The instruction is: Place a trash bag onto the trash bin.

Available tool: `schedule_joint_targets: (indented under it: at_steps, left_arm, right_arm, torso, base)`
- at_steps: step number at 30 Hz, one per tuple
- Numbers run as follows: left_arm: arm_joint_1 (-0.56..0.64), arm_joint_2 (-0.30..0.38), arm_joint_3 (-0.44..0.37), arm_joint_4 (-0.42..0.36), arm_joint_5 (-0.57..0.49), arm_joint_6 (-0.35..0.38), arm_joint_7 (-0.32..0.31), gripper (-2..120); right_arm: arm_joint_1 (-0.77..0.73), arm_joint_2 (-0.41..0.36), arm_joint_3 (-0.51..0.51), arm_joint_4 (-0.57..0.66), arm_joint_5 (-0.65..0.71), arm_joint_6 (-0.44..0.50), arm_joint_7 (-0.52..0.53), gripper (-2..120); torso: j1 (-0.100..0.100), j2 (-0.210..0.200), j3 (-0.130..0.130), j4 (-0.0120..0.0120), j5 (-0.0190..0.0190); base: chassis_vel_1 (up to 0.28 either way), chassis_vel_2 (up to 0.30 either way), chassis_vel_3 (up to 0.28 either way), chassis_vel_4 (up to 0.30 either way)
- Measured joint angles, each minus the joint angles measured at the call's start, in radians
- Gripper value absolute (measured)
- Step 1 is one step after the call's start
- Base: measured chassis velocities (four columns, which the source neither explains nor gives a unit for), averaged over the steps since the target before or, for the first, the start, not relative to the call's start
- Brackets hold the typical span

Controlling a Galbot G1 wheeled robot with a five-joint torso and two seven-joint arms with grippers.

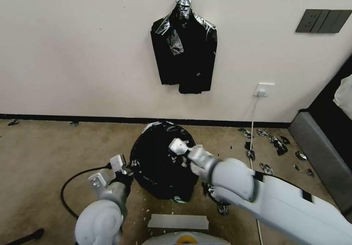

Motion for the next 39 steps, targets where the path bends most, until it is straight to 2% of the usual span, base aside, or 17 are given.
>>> schedule_joint_targets:
  at_steps: [3, 4, 6, 7, 9, 11, 14, 15, 22, 23, 30, 31, 34, 36, 39]
  left_arm:
    - [-0.004, 0.006, 0.003, 0.042, 0.003, 0.021, 0.001, 4]
    - [-0.004, 0.006, 0.003, 0.042, 0.003, 0.021, 0.001, 4]
    - [-0.003, 0.014, 0.004, 0.068, 0.032, 0.026, 0.021, 4]
    - [-0.003, 0.014, 0.004, 0.068, 0.032, 0.026, 0.021, 4]
    - [-0.001, 0.022, 0.007, 0.084, 0.056, 0.025, 0.041, 4]
    - [0.000, 0.022, 0.009, 0.088, 0.066, 0.025, 0.050, 4]
    - [0.008, 0.018, 0.015, 0.091, 0.099, 0.023, 0.080, 4]
    - [0.008, 0.018, 0.015, 0.091, 0.099, 0.023, 0.080, 4]
    - [0.025, 0.014, 0.024, 0.078, 0.159, 0.019, 0.133, 3]
    - [0.025, 0.014, 0.024, 0.078, 0.159, 0.019, 0.133, 3]
    - [0.029, 0.021, 0.023, 0.078, 0.206, 0.000, 0.188, 30]
    - [0.029, 0.021, 0.023, 0.078, 0.206, 0.000, 0.188, 30]
    - [0.030, 0.027, 0.024, 0.074, 0.222, -0.005, 0.207, 46]
    - [0.030, 0.028, 0.024, 0.072, 0.224, -0.006, 0.210, 49]
    - [0.027, 0.040, 0.024, 0.055, 0.236, -0.016, 0.229, 64]
  right_arm:
    - [-0.089, 0.035, 0.091, 0.001, -0.035, 0.066, -0.047, 32]
    - [-0.089, 0.035, 0.091, 0.001, -0.035, 0.066, -0.047, 32]
    - [-0.146, 0.063, 0.127, -0.004, -0.049, 0.097, -0.069, 43]
    - [-0.146, 0.063, 0.127, -0.004, -0.049, 0.097, -0.069, 43]
    - [-0.189, 0.091, 0.141, -0.013, -0.067, 0.121, -0.088, 54]
    - [-0.200, 0.100, 0.142, -0.017, -0.075, 0.128, -0.095, 58]
    - [-0.218, 0.116, 0.142, -0.033, -0.094, 0.141, -0.114, 73]
    - [-0.218, 0.116, 0.142, -0.033, -0.094, 0.141, -0.114, 73]
    - [-0.214, 0.132, 0.126, -0.051, -0.105, 0.145, -0.137, 99]
    - [-0.214, 0.132, 0.126, -0.051, -0.105, 0.145, -0.137, 99]
    - [-0.221, 0.133, 0.125, -0.063, -0.115, 0.145, -0.137, 100]
    - [-0.221, 0.133, 0.125, -0.063, -0.115, 0.145, -0.137, 100]
    - [-0.225, 0.134, 0.125, -0.064, -0.118, 0.143, -0.137, 100]
    - [-0.225, 0.134, 0.125, -0.064, -0.119, 0.143, -0.136, 100]
    - [-0.228, 0.137, 0.125, -0.066, -0.121, 0.141, -0.134, 100]
  torso:
    - [0.000, 0.000, 0.000, 0.0001, -0.0001]
    - [0.000, 0.000, 0.000, 0.0001, -0.0001]
    - [0.000, 0.000, 0.000, 0.0002, 0.0001]
    - [0.000, 0.000, 0.000, 0.0002, 0.0001]
    - [0.000, 0.000, 0.000, 0.0003, 0.0007]
    - [0.000, 0.000, 0.000, 0.0003, 0.0009]
    - [0.000, 0.000, 0.000, 0.0004, 0.0008]
    - [0.000, 0.000, 0.000, 0.0004, 0.0008]
    - [0.000, 0.000, 0.000, 0.0002, -0.0003]
    - [0.000, 0.000, 0.000, 0.0002, -0.0003]
    - [0.000, 0.000, 0.000, 0.0001, -0.0005]
    - [0.000, 0.000, 0.000, 0.0001, -0.0005]
    - [0.000, 0.000, 0.000, 0.0001, -0.0004]
    - [0.000, 0.000, 0.000, 0.0001, -0.0004]
    - [0.000, 0.000, 0.000, 0.0000, -0.0002]
  base:
    - [0.000, 0.000, 0.000, 0.000]
    - [0.000, 0.000, 0.000, 0.000]
    - [0.000, 0.000, 0.000, 0.000]
    - [0.000, 0.000, 0.000, 0.000]
    - [0.000, 0.000, 0.000, 0.000]
    - [0.000, 0.000, 0.000, 0.000]
    - [0.000, 0.000, 0.000, 0.000]
    - [0.000, 0.000, 0.000, 0.000]
    - [0.000, 0.000, 0.000, 0.000]
    - [0.000, 0.000, 0.000, 0.000]
    - [0.000, 0.000, 0.000, 0.000]
    - [0.000, 0.000, 0.000, 0.000]
    - [0.000, 0.000, 0.000, 0.000]
    - [0.000, 0.000, 0.000, 0.000]
    - [0.000, 0.000, 0.000, 0.000]
